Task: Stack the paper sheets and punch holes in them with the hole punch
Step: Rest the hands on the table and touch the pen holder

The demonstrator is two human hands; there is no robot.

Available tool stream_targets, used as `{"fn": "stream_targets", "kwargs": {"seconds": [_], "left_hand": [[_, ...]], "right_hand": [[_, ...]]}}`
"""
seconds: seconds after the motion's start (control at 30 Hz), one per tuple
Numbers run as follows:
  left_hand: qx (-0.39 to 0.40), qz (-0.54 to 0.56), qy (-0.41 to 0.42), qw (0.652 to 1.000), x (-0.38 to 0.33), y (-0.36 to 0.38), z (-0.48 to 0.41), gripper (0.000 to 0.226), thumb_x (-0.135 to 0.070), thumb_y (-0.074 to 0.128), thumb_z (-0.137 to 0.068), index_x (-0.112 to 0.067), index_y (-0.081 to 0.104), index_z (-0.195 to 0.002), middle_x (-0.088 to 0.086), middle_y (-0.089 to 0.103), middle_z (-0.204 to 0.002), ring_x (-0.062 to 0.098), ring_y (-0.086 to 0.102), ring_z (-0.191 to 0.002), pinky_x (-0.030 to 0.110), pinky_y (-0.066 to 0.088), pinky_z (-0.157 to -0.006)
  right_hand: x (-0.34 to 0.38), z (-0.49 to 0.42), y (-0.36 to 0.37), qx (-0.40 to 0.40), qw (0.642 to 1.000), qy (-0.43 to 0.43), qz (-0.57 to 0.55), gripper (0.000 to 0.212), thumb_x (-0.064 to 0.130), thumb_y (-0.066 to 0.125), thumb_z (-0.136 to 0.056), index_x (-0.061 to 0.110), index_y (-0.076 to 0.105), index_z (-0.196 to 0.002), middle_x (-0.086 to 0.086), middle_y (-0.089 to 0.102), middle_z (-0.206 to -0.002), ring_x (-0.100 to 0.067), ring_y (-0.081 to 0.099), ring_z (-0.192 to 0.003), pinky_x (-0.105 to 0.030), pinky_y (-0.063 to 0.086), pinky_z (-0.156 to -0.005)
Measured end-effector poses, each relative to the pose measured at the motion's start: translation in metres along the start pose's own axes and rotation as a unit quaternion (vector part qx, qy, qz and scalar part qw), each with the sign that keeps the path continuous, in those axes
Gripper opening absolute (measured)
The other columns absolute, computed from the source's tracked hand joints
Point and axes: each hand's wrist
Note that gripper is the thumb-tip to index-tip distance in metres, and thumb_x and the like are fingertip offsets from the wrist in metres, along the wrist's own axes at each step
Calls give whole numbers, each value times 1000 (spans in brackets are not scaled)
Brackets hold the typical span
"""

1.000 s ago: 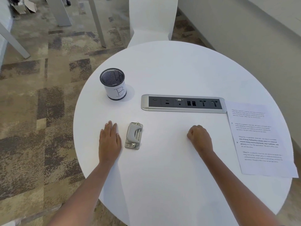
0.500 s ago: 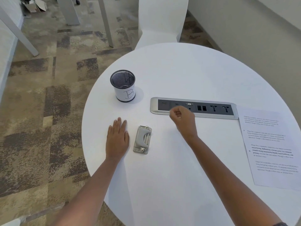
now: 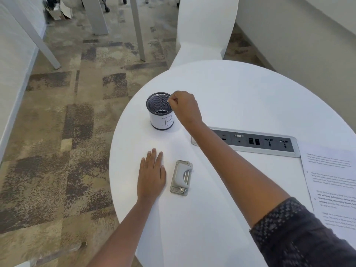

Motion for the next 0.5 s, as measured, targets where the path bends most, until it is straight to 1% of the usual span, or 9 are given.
{"fn": "stream_targets", "kwargs": {"seconds": [0.07, 0.1, 0.23, 0.3, 0.4, 0.43, 0.5], "left_hand": [[-3, 0, 0, 1000, 1, 1, -1, 44, -7, 49, -86, -4, 49, -130, 21, 46, -140, 36, 43, -130, 50, 34, -107], [-3, -3, 0, 1000, 0, 1, -1, 44, -8, 48, -86, -4, 49, -129, 21, 47, -139, 36, 44, -129, 50, 34, -107], [13, -9, -3, 1000, -1, -3, -1, 48, -17, 30, -86, -4, 52, -127, 21, 50, -137, 36, 47, -126, 51, 37, -104], [16, -11, -1, 1000, -1, -4, -1, 51, -19, 27, -85, -4, 52, -126, 22, 50, -136, 37, 48, -126, 52, 38, -104], [15, -14, 1, 1000, -1, -3, -1, 51, -19, 27, -85, -3, 53, -126, 22, 51, -135, 37, 49, -124, 52, 39, -102], [16, -15, 1, 1000, -1, -4, -1, 50, -19, 27, -85, -3, 53, -125, 22, 51, -135, 37, 49, -124, 52, 39, -102], [16, -18, 1, 1000, -1, -4, -1, 50, -19, 27, -85, -2, 53, -125, 23, 52, -134, 38, 50, -123, 53, 40, -101]], "right_hand": [[3, -9, 3, 21, 999, 9, 28, 23, 2, 44, -86, -9, 63, -92, -24, 67, -99, -39, 58, -97, -45, 47, -82], [4, -11, 5, 25, 999, 15, 32, 23, 0, 43, -84, -9, 63, -90, -25, 68, -98, -40, 59, -96, -45, 48, -81], [2, -12, 7, 9, 999, 37, -2, 20, 1, 46, -82, -8, 64, -86, -23, 69, -93, -37, 60, -90, -43, 48, -77], [-2, -8, 6, -5, 997, 56, -43, 16, 2, 51, -81, -7, 65, -84, -20, 70, -89, -33, 60, -84, -39, 47, -76], [-13, 4, 4, -20, 992, 89, -92, 11, 6, 55, -82, 3, 65, -79, -8, 64, -76, -20, 53, -75, -29, 41, -69], [-19, 10, 4, -23, 990, 96, -96, 11, 6, 55, -82, 4, 65, -77, -8, 64, -75, -21, 53, -75, -28, 40, -68], [-36, 23, 3, -29, 988, 115, -97, 13, 6, 54, -82, -1, 65, -78, -15, 70, -83, -26, 58, -78, -31, 43, -70]]}}
Point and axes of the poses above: each hand's wrist, its own z-axis away from the middle knuckle, its own y-axis out of the palm, x = y × z
